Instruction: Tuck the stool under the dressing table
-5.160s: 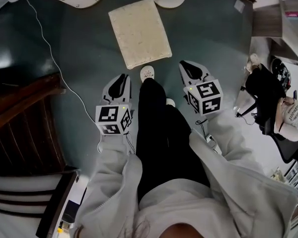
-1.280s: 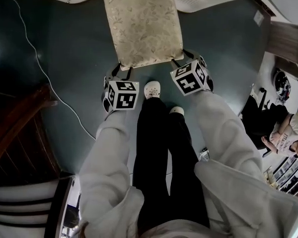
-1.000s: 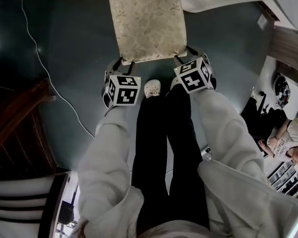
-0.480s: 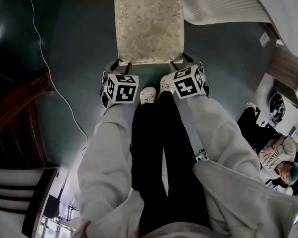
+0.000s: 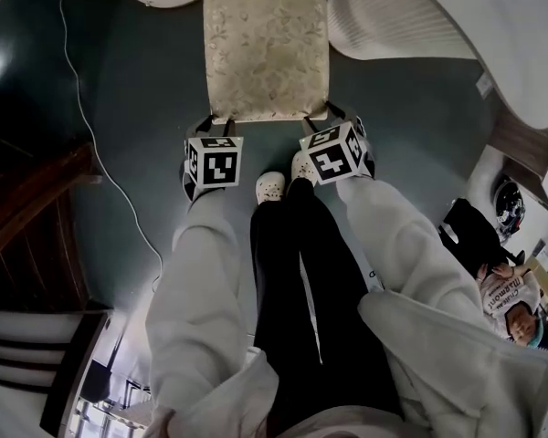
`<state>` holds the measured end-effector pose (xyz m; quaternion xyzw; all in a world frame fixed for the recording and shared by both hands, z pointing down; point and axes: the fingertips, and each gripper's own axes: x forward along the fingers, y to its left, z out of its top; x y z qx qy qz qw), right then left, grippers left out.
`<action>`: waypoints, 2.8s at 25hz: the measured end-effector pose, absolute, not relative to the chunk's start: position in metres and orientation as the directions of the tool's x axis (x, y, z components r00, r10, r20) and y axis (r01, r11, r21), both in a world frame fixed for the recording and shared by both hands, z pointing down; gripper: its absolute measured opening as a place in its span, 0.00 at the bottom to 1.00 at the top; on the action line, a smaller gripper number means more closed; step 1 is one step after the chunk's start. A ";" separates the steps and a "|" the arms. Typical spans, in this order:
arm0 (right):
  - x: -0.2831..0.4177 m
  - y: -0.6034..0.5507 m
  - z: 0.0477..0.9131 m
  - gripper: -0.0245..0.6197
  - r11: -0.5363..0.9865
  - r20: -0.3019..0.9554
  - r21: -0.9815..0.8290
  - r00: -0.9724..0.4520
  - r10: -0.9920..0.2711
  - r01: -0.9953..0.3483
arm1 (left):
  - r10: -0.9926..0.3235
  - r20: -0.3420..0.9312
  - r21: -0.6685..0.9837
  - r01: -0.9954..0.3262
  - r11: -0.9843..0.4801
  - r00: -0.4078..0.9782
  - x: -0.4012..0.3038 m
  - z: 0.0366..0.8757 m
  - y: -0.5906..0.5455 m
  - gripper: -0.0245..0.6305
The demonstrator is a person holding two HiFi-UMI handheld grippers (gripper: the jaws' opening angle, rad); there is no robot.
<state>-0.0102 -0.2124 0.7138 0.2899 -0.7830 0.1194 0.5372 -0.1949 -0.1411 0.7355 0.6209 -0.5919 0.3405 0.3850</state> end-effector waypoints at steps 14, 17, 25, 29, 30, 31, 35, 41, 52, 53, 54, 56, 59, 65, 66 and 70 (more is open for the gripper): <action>-0.015 -0.208 0.715 0.48 0.804 0.898 0.131 -0.274 -0.344 -0.580 | -0.504 0.862 0.040 -0.998 -0.038 0.054 -0.203 0.734 -0.146 0.27; -0.019 -0.204 0.714 0.48 0.802 0.901 0.123 -0.273 -0.337 -0.584 | -0.504 0.862 0.034 -0.998 -0.056 0.057 -0.207 0.731 -0.143 0.27; -0.007 -0.191 0.720 0.48 0.798 0.896 0.101 -0.293 -0.332 -0.594 | -0.503 0.859 0.033 -0.991 -0.127 0.093 -0.195 0.735 -0.135 0.27; 0.024 -0.182 0.728 0.48 0.887 0.883 0.136 -0.352 -0.310 -0.441 | -0.544 0.839 0.026 -0.997 0.072 -0.017 -0.151 0.749 -0.092 0.27; 0.029 -0.179 0.730 0.48 0.888 0.881 0.141 -0.353 -0.314 -0.439 | -0.546 0.837 0.028 -0.997 0.077 -0.019 -0.146 0.750 -0.087 0.27; 0.031 -0.176 0.731 0.48 0.883 0.879 0.144 -0.352 -0.321 -0.446 | -0.547 0.837 0.030 -0.997 0.065 -0.011 -0.143 0.752 -0.085 0.27; 0.032 -0.169 0.738 0.48 0.867 0.877 0.146 -0.344 -0.336 -0.476 | -0.537 0.843 0.029 -1.000 0.002 0.023 -0.143 0.758 -0.082 0.27; 0.012 -0.192 0.728 0.48 0.845 0.862 0.138 -0.357 -0.360 -0.518 | -0.555 0.832 0.007 -1.000 0.000 0.006 -0.166 0.745 -0.112 0.27; -0.010 -0.211 0.723 0.47 0.795 0.834 0.143 -0.361 -0.418 -0.589 | -0.613 0.790 -0.042 -0.998 -0.042 -0.008 -0.194 0.739 -0.141 0.27; -0.012 -0.211 0.721 0.47 0.789 0.831 0.145 -0.360 -0.425 -0.597 | -0.616 0.787 -0.042 -0.998 -0.043 -0.007 -0.196 0.738 -0.142 0.27; -0.013 -0.210 0.721 0.47 0.783 0.828 0.146 -0.358 -0.431 -0.605 | -0.617 0.787 -0.040 -0.998 -0.048 -0.002 -0.197 0.737 -0.143 0.27; -0.014 -0.210 0.722 0.47 0.768 0.825 0.147 -0.351 -0.443 -0.624 | -0.619 0.785 -0.038 -0.997 -0.068 0.012 -0.199 0.738 -0.145 0.27; -0.018 -0.209 0.725 0.47 0.749 0.819 0.147 -0.345 -0.459 -0.646 | -0.630 0.776 -0.046 -0.995 -0.093 0.023 -0.205 0.740 -0.149 0.27; -0.023 -0.213 0.728 0.46 0.736 0.816 0.149 -0.338 -0.469 -0.661 | -0.644 0.764 -0.049 -0.992 -0.119 0.039 -0.211 0.740 -0.158 0.27; -0.024 -0.215 0.727 0.45 0.733 0.815 0.150 -0.337 -0.471 -0.663 | -0.648 0.761 -0.050 -0.991 -0.124 0.043 -0.213 0.739 -0.160 0.27; -0.023 -0.221 0.726 0.45 0.710 0.807 0.157 -0.325 -0.493 -0.686 | -0.668 0.741 -0.049 -0.988 -0.148 0.064 -0.213 0.737 -0.168 0.27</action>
